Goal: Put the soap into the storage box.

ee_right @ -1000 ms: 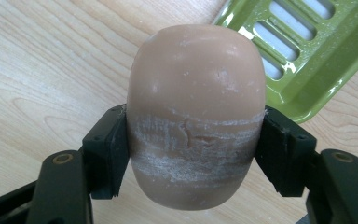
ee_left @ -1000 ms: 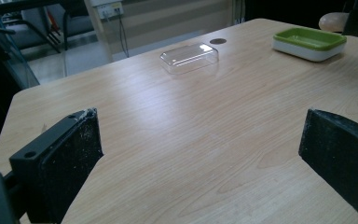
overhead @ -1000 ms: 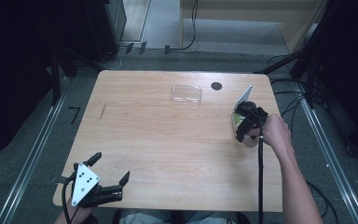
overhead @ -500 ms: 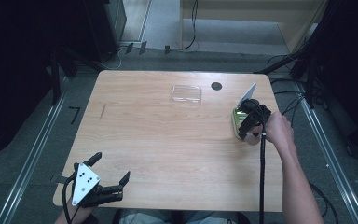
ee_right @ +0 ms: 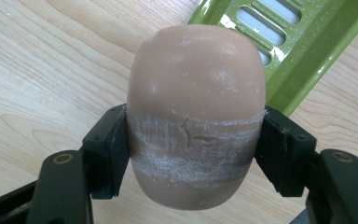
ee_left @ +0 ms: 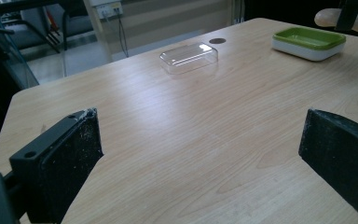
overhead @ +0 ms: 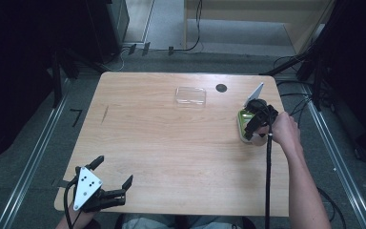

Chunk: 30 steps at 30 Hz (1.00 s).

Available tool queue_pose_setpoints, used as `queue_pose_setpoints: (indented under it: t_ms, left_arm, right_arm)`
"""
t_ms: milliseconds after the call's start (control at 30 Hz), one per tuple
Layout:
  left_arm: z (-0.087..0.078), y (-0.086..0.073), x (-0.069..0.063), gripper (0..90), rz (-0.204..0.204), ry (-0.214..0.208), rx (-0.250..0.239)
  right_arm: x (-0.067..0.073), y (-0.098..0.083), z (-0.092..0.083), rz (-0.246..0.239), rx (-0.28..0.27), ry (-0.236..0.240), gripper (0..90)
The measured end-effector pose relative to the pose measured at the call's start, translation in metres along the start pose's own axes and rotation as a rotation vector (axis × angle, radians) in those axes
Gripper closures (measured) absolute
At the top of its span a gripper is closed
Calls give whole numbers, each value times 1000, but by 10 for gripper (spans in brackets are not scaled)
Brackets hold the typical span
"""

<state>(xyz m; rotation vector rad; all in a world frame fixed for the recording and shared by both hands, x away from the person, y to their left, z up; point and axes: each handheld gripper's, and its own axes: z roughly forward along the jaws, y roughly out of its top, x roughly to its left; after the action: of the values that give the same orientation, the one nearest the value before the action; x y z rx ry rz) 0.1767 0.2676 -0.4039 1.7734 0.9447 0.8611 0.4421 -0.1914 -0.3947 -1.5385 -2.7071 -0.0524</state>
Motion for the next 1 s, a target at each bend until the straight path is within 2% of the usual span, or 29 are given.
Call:
queue_pose_setpoints:
  t_ms: [1000]
  left_arm:
    - [0, 0, 0, 0, -1, -1, -1]
  right_arm:
    - [-14, 17, -2, 58, -29, -12, 335]
